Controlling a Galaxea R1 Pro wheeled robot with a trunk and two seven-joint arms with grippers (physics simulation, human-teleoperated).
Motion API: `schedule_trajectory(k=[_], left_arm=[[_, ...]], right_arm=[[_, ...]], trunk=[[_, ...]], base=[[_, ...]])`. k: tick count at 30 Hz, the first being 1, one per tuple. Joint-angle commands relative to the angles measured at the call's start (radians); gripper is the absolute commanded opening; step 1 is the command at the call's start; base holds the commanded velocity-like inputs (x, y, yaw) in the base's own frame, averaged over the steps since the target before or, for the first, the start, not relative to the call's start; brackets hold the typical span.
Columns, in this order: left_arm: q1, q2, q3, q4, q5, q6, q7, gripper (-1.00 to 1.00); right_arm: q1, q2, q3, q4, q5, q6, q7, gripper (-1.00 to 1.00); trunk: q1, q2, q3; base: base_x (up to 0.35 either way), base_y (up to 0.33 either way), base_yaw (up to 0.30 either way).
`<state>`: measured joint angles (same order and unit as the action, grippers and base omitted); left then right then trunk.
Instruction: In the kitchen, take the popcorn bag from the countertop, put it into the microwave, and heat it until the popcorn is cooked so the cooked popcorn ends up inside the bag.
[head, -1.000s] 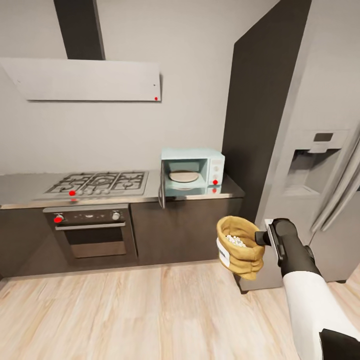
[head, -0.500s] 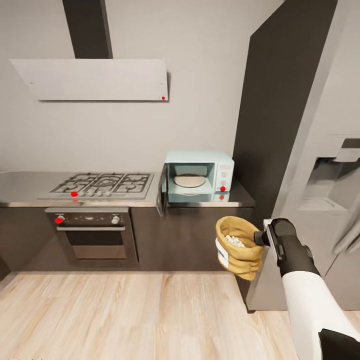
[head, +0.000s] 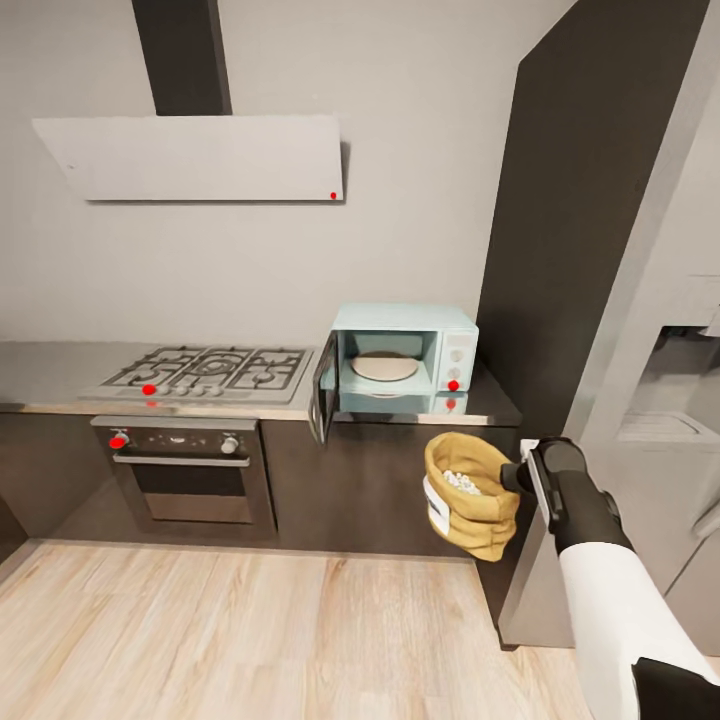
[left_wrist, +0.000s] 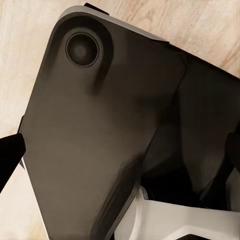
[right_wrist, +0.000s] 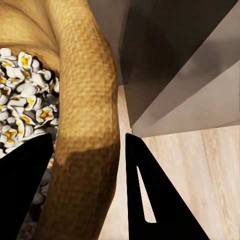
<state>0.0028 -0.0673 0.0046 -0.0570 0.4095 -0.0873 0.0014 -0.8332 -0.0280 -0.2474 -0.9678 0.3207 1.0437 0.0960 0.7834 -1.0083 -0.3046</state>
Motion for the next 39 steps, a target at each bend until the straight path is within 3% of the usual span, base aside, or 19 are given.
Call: schedule_trajectory(k=[1,10,15,21,28,34,39], left_arm=[[0.0,0.0,0.0,-0.001,0.005,-0.002,0.0,1.0],[0.0,0.0,0.005,-0.001,0.006,-0.003,0.002,1.0],[0.0,-0.002,0.007,-0.001,0.007,-0.002,0.001,1.0],[0.0,-0.002,0.003,0.0,0.006,0.001,-0.003,1.0],[0.0,0.0,0.003,0.0,0.006,0.001,-0.003,1.0],[0.0,0.0,0.003,-0.001,0.006,0.0,-0.001,1.0],[0.0,0.0,0.003,-0.001,0.006,-0.002,-0.001,1.0]], right_arm=[[-0.001,0.0,-0.001,-0.001,0.011,0.003,0.01,-1.0],[-0.001,0.001,-0.001,-0.006,0.01,0.003,0.01,-1.0],[-0.001,0.041,-0.001,-0.046,0.022,0.003,-0.002,-1.0],[-0.001,0.059,-0.001,-0.102,0.023,0.003,-0.002,-1.0],[-0.001,0.061,0.001,-0.104,0.022,0.003,-0.002,-1.0],[-0.001,0.045,0.0,-0.105,0.025,0.003,-0.003,-1.0],[0.0,0.042,0.022,-0.114,0.022,0.003,-0.002,-1.0]], trunk=[[0.0,-0.001,-0.001],[0.0,-0.001,-0.001],[0.0,-0.001,-0.001],[0.0,-0.001,-0.001],[0.0,-0.001,-0.001],[0.0,-0.001,-0.001],[0.0,-0.001,-0.001]], base=[[0.0,0.0,0.0],[0.0,0.0,0.0],[0.016,0.013,0.0],[0.194,0.21,0.0],[0.219,0.24,0.0],[0.114,0.108,0.0],[0.002,0.001,0.0]])
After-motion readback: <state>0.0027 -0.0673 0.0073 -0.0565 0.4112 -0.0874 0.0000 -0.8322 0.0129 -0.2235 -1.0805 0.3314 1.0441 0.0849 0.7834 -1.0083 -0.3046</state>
